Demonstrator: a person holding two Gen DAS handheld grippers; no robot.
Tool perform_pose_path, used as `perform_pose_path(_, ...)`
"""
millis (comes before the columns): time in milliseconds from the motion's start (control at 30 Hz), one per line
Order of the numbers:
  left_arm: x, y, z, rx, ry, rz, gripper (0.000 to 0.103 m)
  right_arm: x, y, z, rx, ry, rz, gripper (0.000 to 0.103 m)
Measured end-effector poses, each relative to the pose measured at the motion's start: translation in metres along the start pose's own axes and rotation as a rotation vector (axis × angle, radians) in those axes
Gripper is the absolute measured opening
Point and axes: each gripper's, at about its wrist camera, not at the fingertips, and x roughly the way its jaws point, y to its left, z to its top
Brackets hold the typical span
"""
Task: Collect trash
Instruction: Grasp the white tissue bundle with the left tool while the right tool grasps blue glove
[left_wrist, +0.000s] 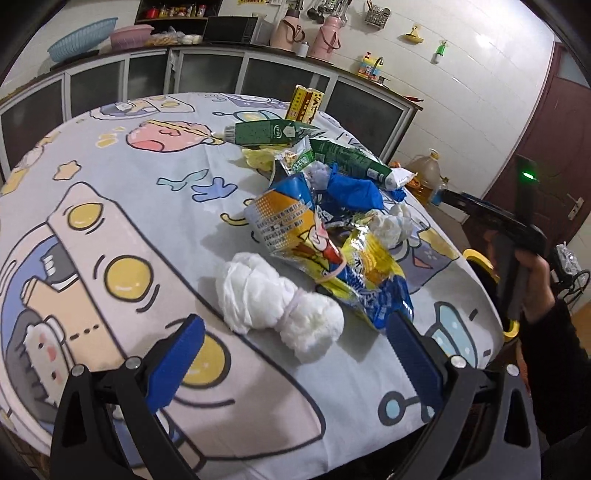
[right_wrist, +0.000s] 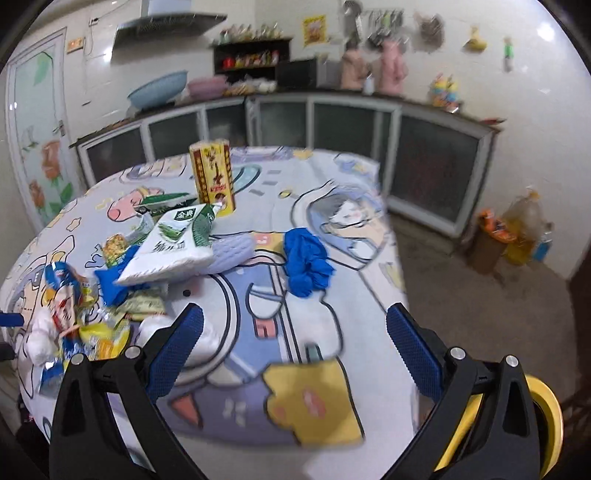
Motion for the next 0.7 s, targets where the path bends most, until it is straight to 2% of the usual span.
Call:
perform_pose_path(300, 0.018, 0.007, 0.011, -0.014, 0.024, -0.021, 0.095, 0.055, 0.001, 0.029, -0.025, 0.055, 0.023, 0.095)
perform_pose_path(433, 0.026, 0.01, 0.017, -0.041, 0.032, -0.053, 0.095, 0.065, -0.002, 0.035, -0.007, 0.063, 0.031, 0.095)
perform_pose_path(500, 0.032, 0.008, 0.019, -0.039, 0.042, -0.075, 0.095, 0.067, -0.004, 0.036, -0.02, 0.065, 0.001, 0.095)
perform_pose_path(633, 0.04, 0.003, 0.021, -0.016, 0.054, -0.083, 0.095, 0.075, -0.008, 0.037, -0.045, 0.092, -0.023, 0.084)
perform_pose_path(700, 0.045, 0.002, 0.022, -0.013, 0.061, -0.092, 0.095, 0.081, -0.011, 0.038, -0.045, 0.105, -0.033, 0.084)
